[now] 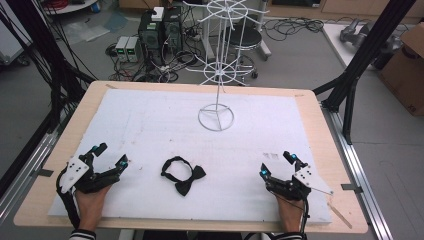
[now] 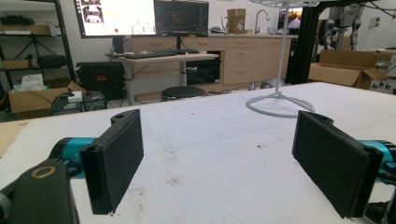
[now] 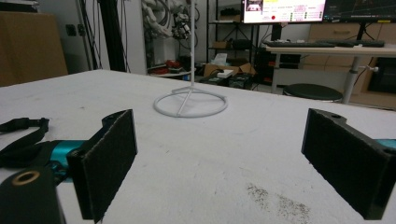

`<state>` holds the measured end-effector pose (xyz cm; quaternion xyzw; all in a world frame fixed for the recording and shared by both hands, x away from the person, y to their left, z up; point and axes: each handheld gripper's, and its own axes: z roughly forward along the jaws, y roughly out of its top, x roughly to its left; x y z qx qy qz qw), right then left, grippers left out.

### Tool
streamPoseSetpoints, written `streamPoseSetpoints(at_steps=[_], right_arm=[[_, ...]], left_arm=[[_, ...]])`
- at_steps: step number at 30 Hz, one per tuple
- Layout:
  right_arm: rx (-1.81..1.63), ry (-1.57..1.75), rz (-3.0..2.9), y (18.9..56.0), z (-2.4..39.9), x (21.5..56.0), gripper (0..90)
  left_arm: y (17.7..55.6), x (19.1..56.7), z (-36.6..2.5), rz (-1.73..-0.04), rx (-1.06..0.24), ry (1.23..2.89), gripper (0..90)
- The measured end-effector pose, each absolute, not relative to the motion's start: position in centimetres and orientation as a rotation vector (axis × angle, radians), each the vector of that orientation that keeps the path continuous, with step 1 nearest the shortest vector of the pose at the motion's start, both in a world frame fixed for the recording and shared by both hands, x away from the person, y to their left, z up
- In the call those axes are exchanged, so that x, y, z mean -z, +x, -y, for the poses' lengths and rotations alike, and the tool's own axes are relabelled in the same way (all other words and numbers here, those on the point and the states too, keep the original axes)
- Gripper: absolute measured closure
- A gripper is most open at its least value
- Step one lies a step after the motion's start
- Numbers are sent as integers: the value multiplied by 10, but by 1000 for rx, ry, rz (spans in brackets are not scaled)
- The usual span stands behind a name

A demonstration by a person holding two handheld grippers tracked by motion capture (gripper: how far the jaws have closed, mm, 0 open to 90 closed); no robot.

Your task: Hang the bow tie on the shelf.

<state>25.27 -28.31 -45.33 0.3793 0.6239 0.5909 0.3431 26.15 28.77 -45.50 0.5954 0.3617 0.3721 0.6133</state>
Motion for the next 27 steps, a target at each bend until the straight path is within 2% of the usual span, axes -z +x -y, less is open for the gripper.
streamPoseSetpoints(at_steps=[21, 27], right_arm=[[-1543, 978, -1601, 251, 284, 454, 94], [-1543, 980, -1605, 251, 284, 454, 94]], left_arm=[[263, 454, -288, -847, -850, 1381, 164], [264, 451, -287, -839, -834, 1436, 173]])
